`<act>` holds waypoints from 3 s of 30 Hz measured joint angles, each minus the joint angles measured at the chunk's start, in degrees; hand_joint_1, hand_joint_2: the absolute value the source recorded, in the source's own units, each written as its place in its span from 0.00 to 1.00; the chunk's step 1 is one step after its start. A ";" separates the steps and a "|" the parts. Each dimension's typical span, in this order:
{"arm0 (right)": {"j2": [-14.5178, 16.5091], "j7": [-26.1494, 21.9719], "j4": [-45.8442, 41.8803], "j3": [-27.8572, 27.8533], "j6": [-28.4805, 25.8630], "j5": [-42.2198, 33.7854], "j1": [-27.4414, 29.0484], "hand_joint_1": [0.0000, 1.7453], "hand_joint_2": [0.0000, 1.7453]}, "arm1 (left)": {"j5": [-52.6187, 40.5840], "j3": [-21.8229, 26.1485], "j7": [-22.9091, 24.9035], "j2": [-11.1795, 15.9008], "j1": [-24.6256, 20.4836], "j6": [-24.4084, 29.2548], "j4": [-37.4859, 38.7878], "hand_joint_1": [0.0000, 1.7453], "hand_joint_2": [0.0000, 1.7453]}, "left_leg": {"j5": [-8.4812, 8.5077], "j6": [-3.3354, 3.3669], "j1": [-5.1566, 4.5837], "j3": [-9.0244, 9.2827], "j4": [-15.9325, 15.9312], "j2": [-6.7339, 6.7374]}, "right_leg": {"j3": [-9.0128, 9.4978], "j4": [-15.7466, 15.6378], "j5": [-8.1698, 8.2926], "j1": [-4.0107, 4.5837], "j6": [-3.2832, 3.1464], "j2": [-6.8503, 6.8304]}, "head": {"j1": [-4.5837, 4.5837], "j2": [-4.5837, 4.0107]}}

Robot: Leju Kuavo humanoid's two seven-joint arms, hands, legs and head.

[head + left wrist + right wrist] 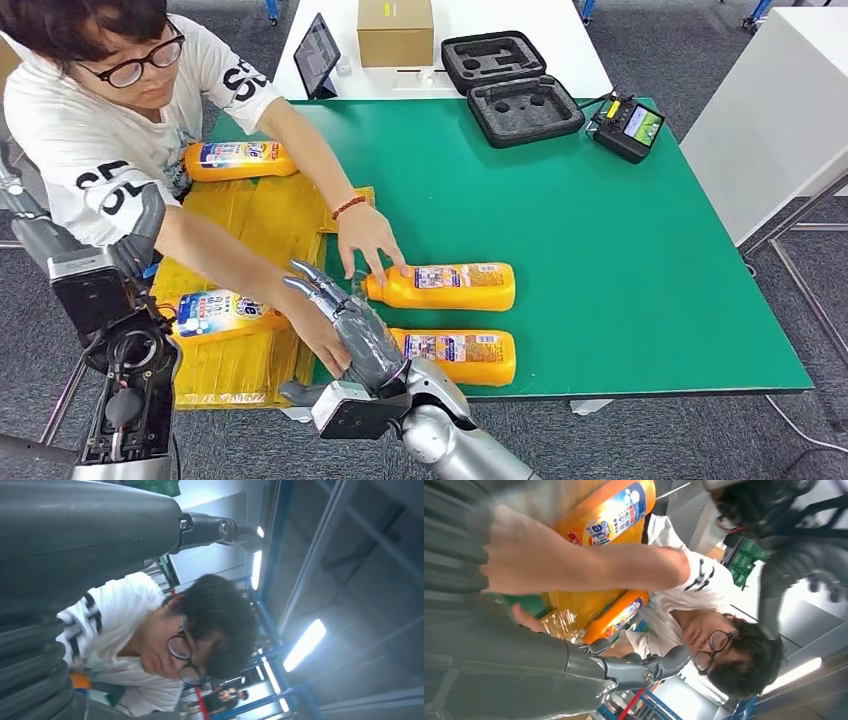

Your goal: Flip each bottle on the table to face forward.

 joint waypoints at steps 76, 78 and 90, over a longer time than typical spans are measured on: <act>-19.80 32.77 -13.01 -4.11 13.21 32.59 3.73 0.00 1.00 | 18.56 11.74 0.01 -10.19 25.51 -8.44 -17.66 0.00 1.00 | -0.11 0.04 -0.06 -0.05 0.00 0.00 | -0.02 -0.03 -0.02 -0.02 0.02 0.02 | -0.02 0.00; -19.35 32.23 -11.79 -4.33 12.77 32.48 2.73 0.00 1.00 | 18.17 11.73 0.02 -10.25 25.65 -8.16 -17.29 0.00 1.00 | -0.11 0.04 -0.06 -0.05 0.00 0.00 | -0.02 -0.03 -0.02 -0.02 0.02 0.02 | -0.02 0.00; -14.92 31.28 -2.95 -6.04 12.03 30.49 -4.47 0.00 1.00 | 17.69 10.78 0.03 -10.29 25.63 -7.32 -15.27 0.00 1.00 | -0.08 0.02 -0.06 -0.03 0.00 0.00 | -0.02 -0.02 -0.01 -0.02 0.02 0.02 | -0.02 0.00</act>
